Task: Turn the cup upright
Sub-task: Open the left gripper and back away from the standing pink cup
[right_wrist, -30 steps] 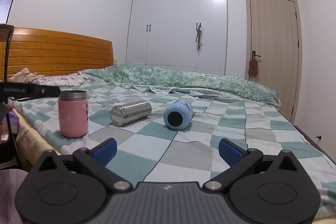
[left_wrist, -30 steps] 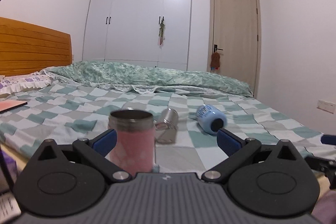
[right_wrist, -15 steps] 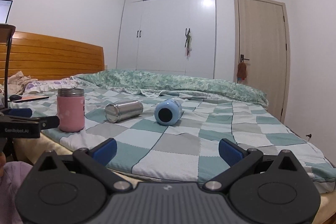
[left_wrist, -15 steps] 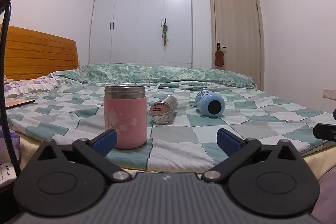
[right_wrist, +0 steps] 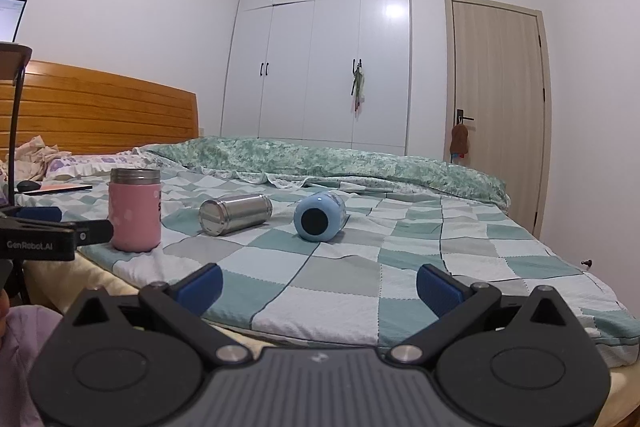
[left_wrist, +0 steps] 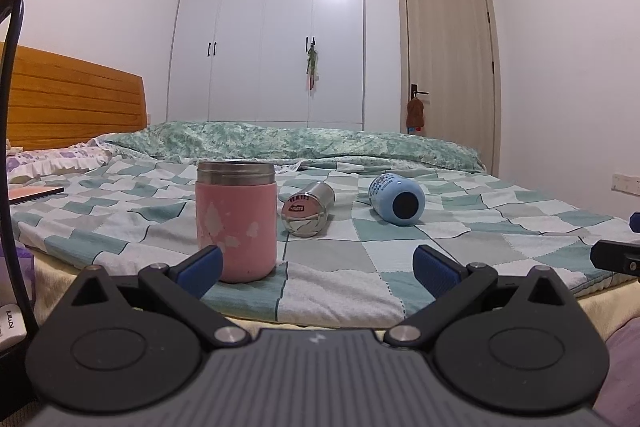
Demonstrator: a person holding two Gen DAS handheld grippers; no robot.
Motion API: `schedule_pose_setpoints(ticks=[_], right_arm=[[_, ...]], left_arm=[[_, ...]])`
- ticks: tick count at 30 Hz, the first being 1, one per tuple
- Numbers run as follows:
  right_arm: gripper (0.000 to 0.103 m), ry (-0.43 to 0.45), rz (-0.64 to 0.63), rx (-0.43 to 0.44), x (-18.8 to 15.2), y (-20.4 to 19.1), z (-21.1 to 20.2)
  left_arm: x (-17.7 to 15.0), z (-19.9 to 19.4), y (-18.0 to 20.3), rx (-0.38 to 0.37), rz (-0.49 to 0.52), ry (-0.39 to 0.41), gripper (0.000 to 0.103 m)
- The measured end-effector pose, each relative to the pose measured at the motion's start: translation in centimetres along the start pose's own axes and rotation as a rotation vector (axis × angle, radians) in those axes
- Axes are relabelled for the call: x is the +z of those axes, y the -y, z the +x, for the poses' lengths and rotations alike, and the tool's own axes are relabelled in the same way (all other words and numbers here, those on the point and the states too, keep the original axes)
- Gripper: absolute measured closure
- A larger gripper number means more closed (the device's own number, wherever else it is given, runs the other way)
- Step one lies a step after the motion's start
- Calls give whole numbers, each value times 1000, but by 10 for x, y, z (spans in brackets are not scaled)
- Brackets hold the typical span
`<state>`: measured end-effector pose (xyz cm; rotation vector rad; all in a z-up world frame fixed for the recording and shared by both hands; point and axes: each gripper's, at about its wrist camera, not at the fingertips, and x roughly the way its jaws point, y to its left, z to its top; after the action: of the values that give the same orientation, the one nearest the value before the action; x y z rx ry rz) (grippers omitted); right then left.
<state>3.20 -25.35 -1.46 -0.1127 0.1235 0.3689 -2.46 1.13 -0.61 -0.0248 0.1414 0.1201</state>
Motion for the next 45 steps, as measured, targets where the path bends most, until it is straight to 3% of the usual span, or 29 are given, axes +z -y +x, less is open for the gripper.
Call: schedule_pose_setpoints(ticks=[45], right_arm=[[0, -1, 0, 0, -1, -1, 2]], left_arm=[[0, -2, 3, -22, 18, 8, 0]])
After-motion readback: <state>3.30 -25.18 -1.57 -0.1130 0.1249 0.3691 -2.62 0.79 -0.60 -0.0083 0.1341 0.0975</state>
